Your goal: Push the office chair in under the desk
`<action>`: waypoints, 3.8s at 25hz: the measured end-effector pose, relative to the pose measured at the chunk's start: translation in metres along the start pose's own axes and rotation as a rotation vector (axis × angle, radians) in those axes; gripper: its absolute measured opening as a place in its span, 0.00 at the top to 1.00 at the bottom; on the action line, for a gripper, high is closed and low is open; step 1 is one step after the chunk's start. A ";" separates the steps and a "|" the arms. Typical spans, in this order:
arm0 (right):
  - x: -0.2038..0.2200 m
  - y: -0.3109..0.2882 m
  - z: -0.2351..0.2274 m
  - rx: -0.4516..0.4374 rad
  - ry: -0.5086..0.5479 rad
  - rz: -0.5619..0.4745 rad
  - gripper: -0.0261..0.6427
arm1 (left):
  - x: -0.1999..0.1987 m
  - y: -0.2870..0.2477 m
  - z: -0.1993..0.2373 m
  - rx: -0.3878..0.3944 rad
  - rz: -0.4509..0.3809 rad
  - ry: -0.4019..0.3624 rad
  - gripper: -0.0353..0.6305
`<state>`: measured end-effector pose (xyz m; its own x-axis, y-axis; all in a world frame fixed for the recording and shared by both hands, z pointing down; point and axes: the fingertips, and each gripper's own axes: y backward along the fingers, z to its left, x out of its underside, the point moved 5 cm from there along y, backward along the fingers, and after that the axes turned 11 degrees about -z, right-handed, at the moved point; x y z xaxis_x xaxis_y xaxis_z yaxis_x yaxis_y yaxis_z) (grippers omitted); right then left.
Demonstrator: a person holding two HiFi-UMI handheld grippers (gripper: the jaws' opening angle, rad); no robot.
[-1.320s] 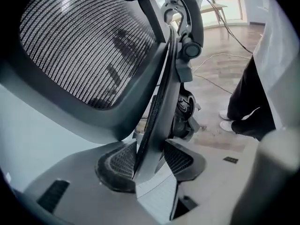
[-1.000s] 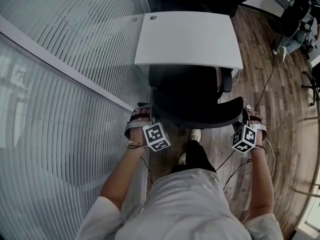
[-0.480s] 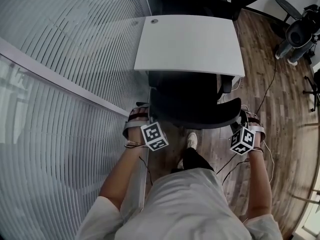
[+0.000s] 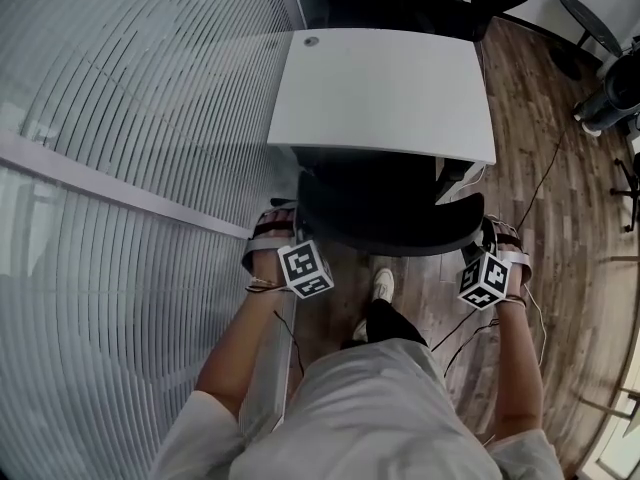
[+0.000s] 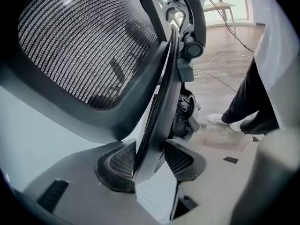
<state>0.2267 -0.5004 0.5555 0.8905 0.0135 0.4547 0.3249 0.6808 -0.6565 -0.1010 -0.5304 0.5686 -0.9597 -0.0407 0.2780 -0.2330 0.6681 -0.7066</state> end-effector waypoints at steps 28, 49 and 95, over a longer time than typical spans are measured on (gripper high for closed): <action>0.006 -0.083 -0.092 -0.013 0.006 -0.026 0.65 | -0.001 -0.084 0.084 -0.009 0.035 0.022 0.65; 0.006 -0.097 -0.114 -0.020 0.005 -0.039 0.65 | -0.005 -0.102 0.111 -0.033 0.058 0.031 0.65; -0.110 -0.018 -0.138 0.077 -0.725 -0.569 0.87 | -0.096 0.004 0.149 -0.019 -0.691 0.811 0.86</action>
<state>0.1666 -0.6156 0.4339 0.1773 0.0995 0.9791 0.6070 0.7720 -0.1884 -0.0336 -0.6339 0.4423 -0.2270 0.0869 0.9700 -0.6779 0.7010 -0.2214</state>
